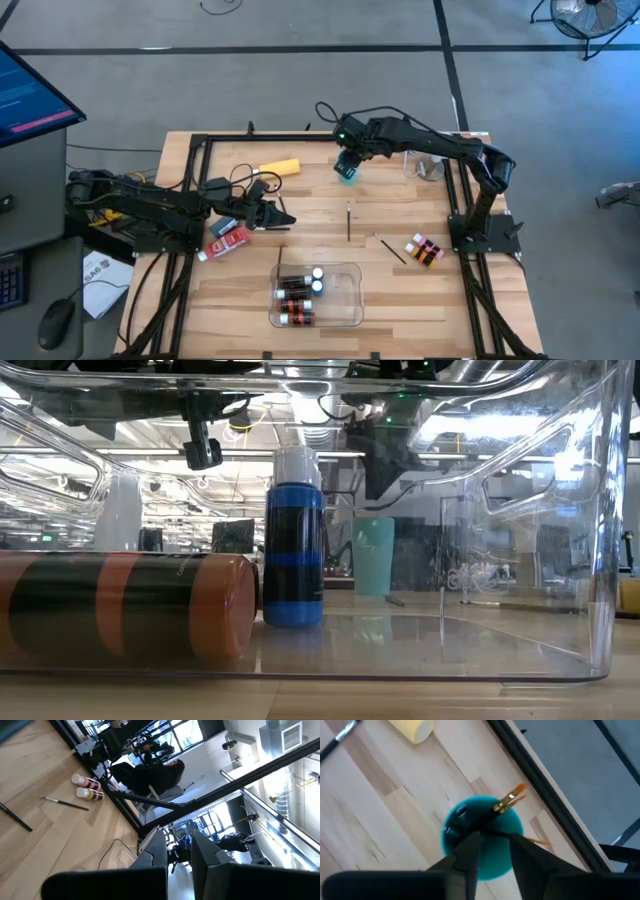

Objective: Pick & Place Paint Supplies
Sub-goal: Put the dark yellow paint bottle into the transparent bin

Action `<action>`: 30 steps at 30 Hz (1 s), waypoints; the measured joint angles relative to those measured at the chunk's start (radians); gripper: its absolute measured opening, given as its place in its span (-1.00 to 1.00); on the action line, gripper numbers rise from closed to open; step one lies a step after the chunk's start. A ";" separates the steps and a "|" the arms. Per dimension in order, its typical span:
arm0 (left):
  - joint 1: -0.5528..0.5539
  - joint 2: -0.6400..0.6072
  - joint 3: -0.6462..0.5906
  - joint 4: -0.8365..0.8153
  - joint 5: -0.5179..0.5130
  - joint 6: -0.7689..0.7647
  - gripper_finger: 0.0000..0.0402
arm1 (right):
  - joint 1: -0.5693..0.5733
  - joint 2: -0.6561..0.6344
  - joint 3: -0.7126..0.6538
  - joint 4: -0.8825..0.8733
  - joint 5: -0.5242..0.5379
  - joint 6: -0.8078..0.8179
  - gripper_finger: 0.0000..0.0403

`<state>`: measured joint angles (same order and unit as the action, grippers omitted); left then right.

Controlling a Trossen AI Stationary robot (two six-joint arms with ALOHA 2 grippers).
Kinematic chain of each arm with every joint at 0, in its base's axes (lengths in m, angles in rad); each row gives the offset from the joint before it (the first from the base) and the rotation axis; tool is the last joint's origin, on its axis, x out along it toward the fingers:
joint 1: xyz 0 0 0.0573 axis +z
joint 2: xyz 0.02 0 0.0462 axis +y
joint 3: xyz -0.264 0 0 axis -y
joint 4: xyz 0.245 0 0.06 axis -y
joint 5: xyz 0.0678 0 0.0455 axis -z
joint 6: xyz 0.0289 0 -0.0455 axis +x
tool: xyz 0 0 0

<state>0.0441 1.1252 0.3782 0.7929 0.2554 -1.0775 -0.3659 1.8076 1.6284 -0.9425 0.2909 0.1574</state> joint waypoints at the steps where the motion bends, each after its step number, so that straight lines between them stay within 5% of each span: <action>1: 0.000 0.000 0.000 0.000 0.000 0.000 -0.99 | -0.001 0.000 0.008 0.000 0.000 0.001 -0.43; 13: 0.000 0.000 0.000 0.001 0.000 -0.004 -0.99 | 0.033 0.000 0.295 -0.086 -0.006 -0.135 0.16; 25: 0.000 0.000 0.000 0.011 -0.016 -0.004 -0.99 | 0.147 -0.001 0.694 -0.331 -0.088 -0.107 0.19; 30: -0.008 0.000 0.000 0.019 -0.115 -0.013 -0.99 | 0.210 -0.033 0.714 -0.359 -0.088 -0.103 0.19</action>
<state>0.0357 1.1248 0.3779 0.8116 0.1408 -1.0901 -0.1558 1.7744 2.3428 -1.3015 0.2026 0.0548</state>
